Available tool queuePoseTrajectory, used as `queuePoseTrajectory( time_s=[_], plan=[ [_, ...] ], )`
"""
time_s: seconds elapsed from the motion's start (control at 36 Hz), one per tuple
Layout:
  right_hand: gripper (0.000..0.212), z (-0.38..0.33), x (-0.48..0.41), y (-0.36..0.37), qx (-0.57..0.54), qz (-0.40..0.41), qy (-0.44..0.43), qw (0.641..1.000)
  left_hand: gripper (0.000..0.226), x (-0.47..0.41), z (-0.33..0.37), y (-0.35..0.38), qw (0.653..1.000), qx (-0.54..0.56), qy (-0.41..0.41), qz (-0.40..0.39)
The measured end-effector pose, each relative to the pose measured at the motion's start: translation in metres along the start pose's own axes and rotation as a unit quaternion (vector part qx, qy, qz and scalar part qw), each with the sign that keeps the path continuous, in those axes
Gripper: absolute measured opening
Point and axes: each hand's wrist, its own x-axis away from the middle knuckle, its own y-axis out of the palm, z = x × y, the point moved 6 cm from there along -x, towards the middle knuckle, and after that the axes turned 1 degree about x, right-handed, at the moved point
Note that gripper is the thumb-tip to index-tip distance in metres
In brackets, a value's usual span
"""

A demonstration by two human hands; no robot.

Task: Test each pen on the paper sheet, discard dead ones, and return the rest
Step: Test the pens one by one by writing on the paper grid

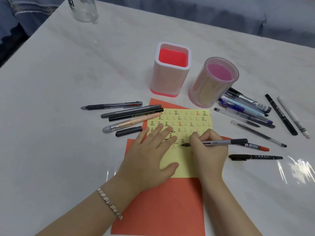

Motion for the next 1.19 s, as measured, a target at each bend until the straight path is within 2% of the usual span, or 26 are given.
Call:
queuePoseTrajectory(
  time_s=[0.06, 0.53, 1.19],
  plan=[
    [0.027, 0.0025, 0.0024, 0.0014, 0.016, 0.008, -0.016, 1.000, 0.061, -0.0003, -0.0003, 0.0004, 1.000, 0.004, -0.002, 0.002],
    [0.028, 0.0025, 0.0031, 0.0055, 0.036, 0.006, -0.059, 0.998, 0.061, -0.0004, -0.0006, -0.0009, 1.000, 0.010, -0.004, 0.012],
    [0.029, 0.0066, -0.0002, 0.0035, 0.038, 0.020, -0.063, 0.997, 0.062, -0.0011, -0.0003, -0.0009, 1.000, 0.005, -0.004, 0.008]
  ],
)
